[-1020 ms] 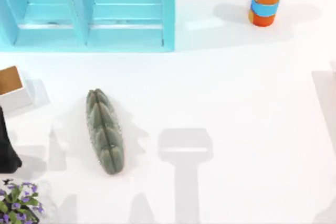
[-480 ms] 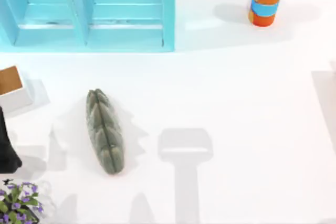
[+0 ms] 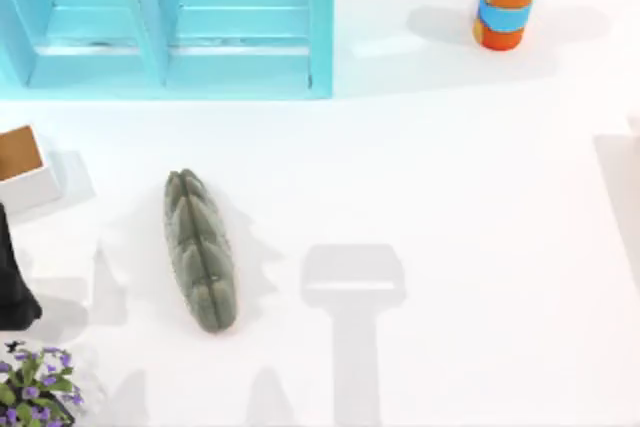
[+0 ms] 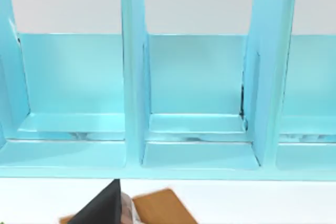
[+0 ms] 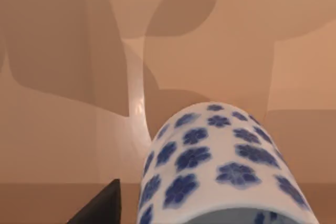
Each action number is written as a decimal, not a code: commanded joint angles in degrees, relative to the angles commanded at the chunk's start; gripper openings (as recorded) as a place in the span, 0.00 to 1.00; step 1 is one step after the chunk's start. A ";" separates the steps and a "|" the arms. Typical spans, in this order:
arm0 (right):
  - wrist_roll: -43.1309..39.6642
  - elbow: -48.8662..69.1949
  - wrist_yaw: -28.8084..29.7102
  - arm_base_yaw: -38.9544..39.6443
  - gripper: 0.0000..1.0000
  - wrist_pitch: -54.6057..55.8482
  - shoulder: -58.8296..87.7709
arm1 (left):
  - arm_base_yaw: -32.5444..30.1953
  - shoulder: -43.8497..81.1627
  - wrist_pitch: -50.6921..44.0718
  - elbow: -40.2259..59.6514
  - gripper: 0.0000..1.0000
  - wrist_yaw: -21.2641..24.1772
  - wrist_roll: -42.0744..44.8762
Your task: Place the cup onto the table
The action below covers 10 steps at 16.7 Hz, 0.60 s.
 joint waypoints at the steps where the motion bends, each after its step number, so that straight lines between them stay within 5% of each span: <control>1: 0.00 0.00 0.00 0.00 1.00 0.00 0.00 | 0.00 0.00 0.00 0.00 1.00 0.00 0.00; 10: 0.00 0.00 0.00 0.00 0.32 0.00 0.00 | 0.00 0.00 0.00 0.00 1.00 0.00 0.00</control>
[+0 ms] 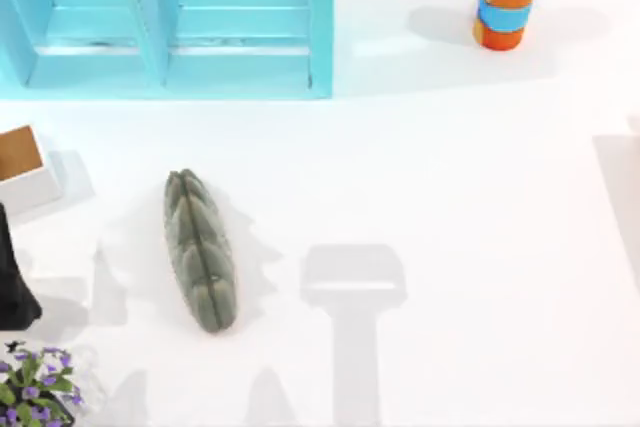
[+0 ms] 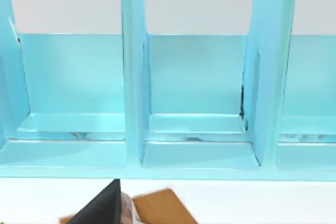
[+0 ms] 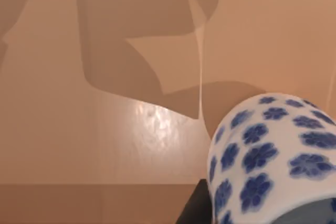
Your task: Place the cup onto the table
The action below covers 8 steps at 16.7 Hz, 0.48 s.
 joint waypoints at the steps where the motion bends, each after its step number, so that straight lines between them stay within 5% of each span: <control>1: 0.00 0.00 0.00 0.00 0.25 0.00 0.00 | 0.00 0.00 0.00 0.00 1.00 0.00 0.00; 4: 0.00 0.00 0.00 0.00 0.02 0.00 0.00 | 0.00 0.00 0.00 0.00 1.00 0.00 0.00; 8: 0.00 0.00 0.00 0.00 0.00 0.00 0.00 | 0.00 0.00 0.00 0.00 1.00 0.00 0.00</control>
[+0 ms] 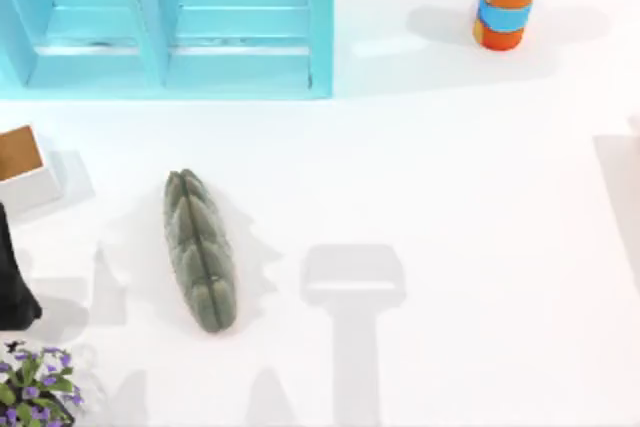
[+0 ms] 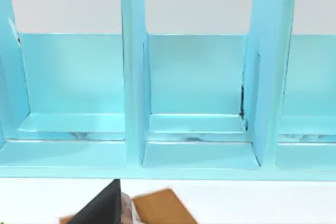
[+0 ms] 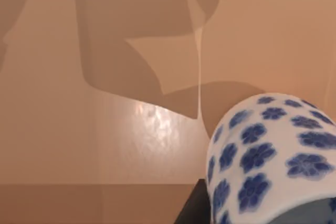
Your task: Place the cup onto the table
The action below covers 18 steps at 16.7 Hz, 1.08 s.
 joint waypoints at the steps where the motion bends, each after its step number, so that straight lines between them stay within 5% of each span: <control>1: 0.00 0.00 0.00 0.00 0.00 0.00 0.00 | 0.00 0.00 0.00 0.00 1.00 0.00 0.00; 8: 1.87 1.02 0.03 1.92 0.00 -2.19 -1.49 | 0.00 0.00 0.00 0.00 1.00 0.00 0.00; 18: 20.38 8.76 -0.05 20.56 0.00 -24.66 -15.96 | 0.00 0.00 0.00 0.00 1.00 0.00 0.00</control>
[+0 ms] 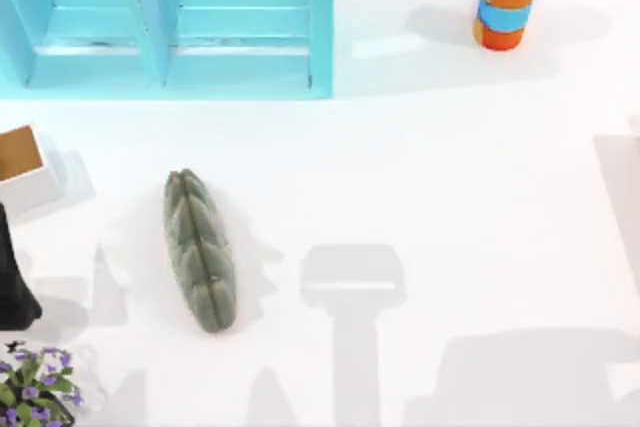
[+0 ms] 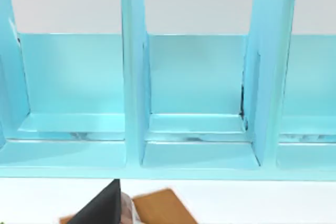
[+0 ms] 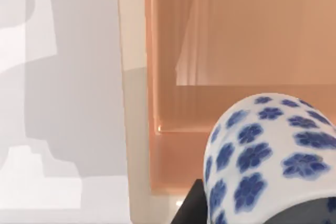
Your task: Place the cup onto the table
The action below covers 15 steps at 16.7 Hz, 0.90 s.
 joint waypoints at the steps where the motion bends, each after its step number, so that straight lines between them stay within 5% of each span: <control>1: 0.24 0.07 0.00 0.24 0.00 -0.27 -0.23 | 0.00 0.00 0.00 0.00 1.00 0.00 0.00; 8: 3.99 2.78 0.17 3.81 0.00 -0.53 2.54 | 0.00 0.00 0.00 0.00 1.00 0.00 0.00; 15: 32.26 19.48 0.75 33.09 0.00 -2.57 17.25 | 0.00 0.00 0.00 0.00 1.00 0.00 0.00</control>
